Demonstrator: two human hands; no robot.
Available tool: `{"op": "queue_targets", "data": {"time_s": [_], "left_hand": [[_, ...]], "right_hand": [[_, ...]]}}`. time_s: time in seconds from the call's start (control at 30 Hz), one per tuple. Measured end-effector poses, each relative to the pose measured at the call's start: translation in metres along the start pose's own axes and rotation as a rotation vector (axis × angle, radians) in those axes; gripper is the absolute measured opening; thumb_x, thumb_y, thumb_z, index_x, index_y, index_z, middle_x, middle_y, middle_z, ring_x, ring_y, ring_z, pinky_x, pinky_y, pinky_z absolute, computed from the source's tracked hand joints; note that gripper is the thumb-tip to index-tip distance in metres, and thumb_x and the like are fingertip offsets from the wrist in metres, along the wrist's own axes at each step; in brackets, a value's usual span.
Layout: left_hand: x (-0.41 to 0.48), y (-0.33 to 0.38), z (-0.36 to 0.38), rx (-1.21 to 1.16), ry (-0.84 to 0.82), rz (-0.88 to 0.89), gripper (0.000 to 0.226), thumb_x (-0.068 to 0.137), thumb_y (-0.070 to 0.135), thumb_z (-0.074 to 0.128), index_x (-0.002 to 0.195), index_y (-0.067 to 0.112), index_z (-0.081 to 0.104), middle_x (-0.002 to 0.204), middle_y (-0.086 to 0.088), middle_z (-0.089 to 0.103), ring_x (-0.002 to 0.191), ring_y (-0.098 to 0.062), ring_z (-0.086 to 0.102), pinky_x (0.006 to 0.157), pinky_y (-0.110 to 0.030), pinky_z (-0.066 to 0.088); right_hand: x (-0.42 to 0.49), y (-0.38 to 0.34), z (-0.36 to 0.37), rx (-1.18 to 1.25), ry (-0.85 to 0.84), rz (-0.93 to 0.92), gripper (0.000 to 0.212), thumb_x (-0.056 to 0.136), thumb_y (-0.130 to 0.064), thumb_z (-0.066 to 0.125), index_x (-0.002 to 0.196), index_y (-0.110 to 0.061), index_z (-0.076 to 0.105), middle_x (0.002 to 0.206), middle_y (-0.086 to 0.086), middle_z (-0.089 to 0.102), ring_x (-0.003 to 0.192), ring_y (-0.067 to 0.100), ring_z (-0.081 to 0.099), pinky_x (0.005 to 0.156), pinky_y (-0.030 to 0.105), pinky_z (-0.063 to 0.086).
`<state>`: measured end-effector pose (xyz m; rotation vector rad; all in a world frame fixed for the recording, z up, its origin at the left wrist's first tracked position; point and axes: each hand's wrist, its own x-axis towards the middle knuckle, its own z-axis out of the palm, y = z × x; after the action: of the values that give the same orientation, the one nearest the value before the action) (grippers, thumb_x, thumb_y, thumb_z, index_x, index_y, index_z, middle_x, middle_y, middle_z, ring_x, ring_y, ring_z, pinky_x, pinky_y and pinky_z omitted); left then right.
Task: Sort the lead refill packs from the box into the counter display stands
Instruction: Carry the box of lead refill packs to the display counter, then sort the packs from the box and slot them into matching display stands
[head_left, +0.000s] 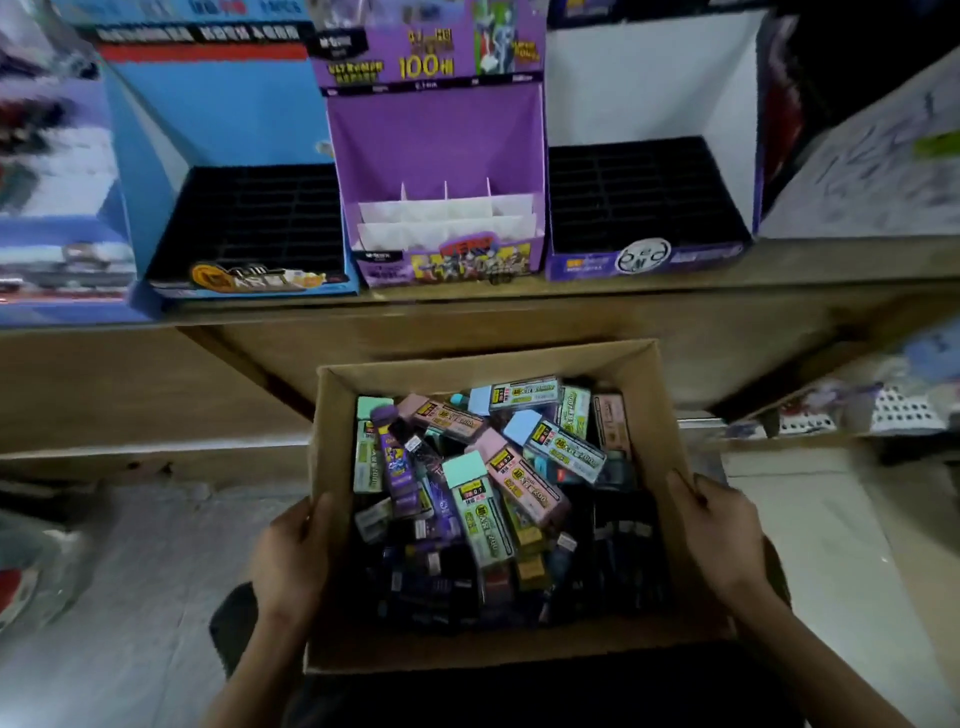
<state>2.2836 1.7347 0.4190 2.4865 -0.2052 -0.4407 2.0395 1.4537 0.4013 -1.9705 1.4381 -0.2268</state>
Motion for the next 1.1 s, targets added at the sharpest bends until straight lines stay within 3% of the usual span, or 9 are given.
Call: {"op": "queue_targets", "data": {"time_s": [0.1,0.37,0.53,0.67,0.8,0.9,0.97,1.03,1.1], "left_hand": [[0.005,-0.011,0.020,-0.011,0.029,0.043,0.038,0.096,0.025,0.050,0.063,0.006,0.055,0.059,-0.014,0.056,0.059,-0.030,0.052,0.055,-0.035,0.035],[0.009,-0.015,0.046,-0.004,0.055,0.023,0.042,0.095,0.032,0.048,0.060,0.009,0.049,0.064,-0.019,0.057,0.079,-0.042,0.062,0.061,-0.035,0.038],[0.018,-0.018,0.052,0.095,0.113,0.074,0.038,0.095,0.035,0.048,0.079,0.003,0.063,0.090,-0.028,0.066,0.090,-0.046,0.060,0.066,-0.035,0.036],[0.020,-0.024,0.060,0.163,0.185,0.074,0.038,0.096,0.037,0.044,0.092,0.005,0.063,0.095,-0.028,0.065,0.091,-0.047,0.059,0.069,-0.039,0.041],[0.015,-0.021,0.061,0.278,0.288,0.136,0.034,0.095,0.035,0.047,0.105,0.005,0.057,0.101,-0.026,0.061,0.094,-0.045,0.057,0.069,-0.043,0.043],[0.008,-0.008,0.064,0.287,0.397,0.415,0.024,0.090,0.022,0.058,0.101,0.000,0.057,0.102,-0.023,0.056,0.091,-0.043,0.054,0.072,-0.048,0.044],[0.004,0.010,0.074,0.159,0.266,0.421,0.023,0.091,0.026,0.058,0.101,0.006,0.060,0.100,-0.015,0.057,0.082,-0.034,0.058,0.067,-0.039,0.043],[0.005,0.027,0.093,0.034,0.032,0.279,0.035,0.092,0.039,0.054,0.104,0.008,0.061,0.098,-0.010,0.059,0.081,-0.024,0.056,0.067,-0.034,0.041],[0.004,0.041,0.112,-0.027,-0.178,0.160,0.054,0.089,0.051,0.052,0.100,-0.001,0.058,0.099,-0.023,0.061,0.089,-0.034,0.059,0.073,-0.040,0.044]], "right_hand": [[0.015,0.007,0.009,-0.032,0.025,-0.082,0.043,0.094,-0.028,0.052,0.054,-0.011,0.050,0.050,-0.001,0.052,0.050,0.009,0.050,0.048,0.024,0.034],[0.040,0.028,0.019,-0.032,0.014,-0.126,0.053,0.094,-0.021,0.054,0.045,-0.013,0.036,0.045,0.004,0.041,0.047,0.022,0.043,0.052,0.033,0.028],[0.043,0.030,0.024,-0.020,0.036,-0.117,0.053,0.094,-0.023,0.054,0.044,-0.017,0.035,0.044,-0.001,0.038,0.044,0.015,0.038,0.046,0.029,0.024],[0.046,0.028,0.029,-0.060,0.034,-0.121,0.048,0.094,-0.025,0.053,0.048,-0.017,0.042,0.051,0.003,0.046,0.059,0.027,0.053,0.048,0.029,0.026],[0.038,0.025,0.029,-0.203,0.021,-0.162,0.030,0.097,-0.029,0.047,0.075,-0.009,0.054,0.075,0.012,0.058,0.083,0.035,0.062,0.062,0.033,0.041],[0.033,0.017,0.030,-0.395,0.237,-0.502,0.030,0.094,-0.027,0.049,0.111,-0.003,0.056,0.111,0.018,0.058,0.099,0.034,0.056,0.083,0.041,0.046],[0.036,-0.001,0.038,-0.259,0.142,-0.615,0.027,0.093,-0.025,0.052,0.110,-0.005,0.059,0.105,0.013,0.060,0.094,0.030,0.057,0.077,0.034,0.045],[0.051,-0.018,0.056,-0.133,-0.065,-0.535,0.029,0.093,-0.025,0.055,0.114,-0.006,0.060,0.110,0.011,0.061,0.099,0.026,0.058,0.080,0.029,0.044],[0.063,-0.030,0.074,-0.161,-0.217,-0.419,0.038,0.095,-0.030,0.052,0.123,-0.006,0.055,0.122,0.013,0.056,0.112,0.026,0.053,0.093,0.034,0.044]]}}
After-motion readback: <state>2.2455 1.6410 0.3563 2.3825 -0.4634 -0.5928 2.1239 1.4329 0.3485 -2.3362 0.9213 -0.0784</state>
